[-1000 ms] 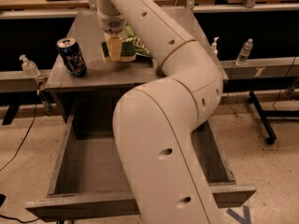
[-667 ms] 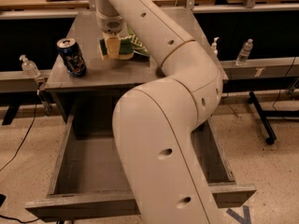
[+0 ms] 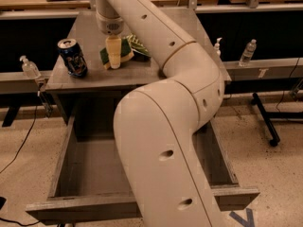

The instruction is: Pick sponge from top drawer and place on counter

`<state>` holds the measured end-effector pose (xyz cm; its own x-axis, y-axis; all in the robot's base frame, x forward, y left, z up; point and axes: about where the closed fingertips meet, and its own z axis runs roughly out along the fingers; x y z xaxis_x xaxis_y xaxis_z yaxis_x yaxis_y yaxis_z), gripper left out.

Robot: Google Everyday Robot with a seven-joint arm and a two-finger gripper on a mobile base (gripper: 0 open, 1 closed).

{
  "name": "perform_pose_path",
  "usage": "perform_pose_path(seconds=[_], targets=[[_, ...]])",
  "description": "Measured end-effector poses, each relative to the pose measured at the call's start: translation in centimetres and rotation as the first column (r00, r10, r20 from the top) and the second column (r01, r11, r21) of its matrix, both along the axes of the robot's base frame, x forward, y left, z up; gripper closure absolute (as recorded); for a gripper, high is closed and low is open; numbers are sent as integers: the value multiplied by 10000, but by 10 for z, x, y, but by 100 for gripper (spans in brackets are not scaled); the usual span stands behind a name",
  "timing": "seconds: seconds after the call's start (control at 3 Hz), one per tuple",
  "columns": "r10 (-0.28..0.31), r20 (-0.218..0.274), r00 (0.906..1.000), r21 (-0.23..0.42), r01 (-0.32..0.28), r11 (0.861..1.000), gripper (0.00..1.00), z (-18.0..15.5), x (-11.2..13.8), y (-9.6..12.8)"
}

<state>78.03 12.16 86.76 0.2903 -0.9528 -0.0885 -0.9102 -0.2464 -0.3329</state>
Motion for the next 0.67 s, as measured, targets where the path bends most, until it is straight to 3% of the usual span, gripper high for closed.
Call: perform_pose_path(seconds=[0.33,0.67], targets=[[226,559,9982,415,-249,9988,0,27,-10,-6],[264,594,9979,422,-289,9987,0,30,-13,-6]])
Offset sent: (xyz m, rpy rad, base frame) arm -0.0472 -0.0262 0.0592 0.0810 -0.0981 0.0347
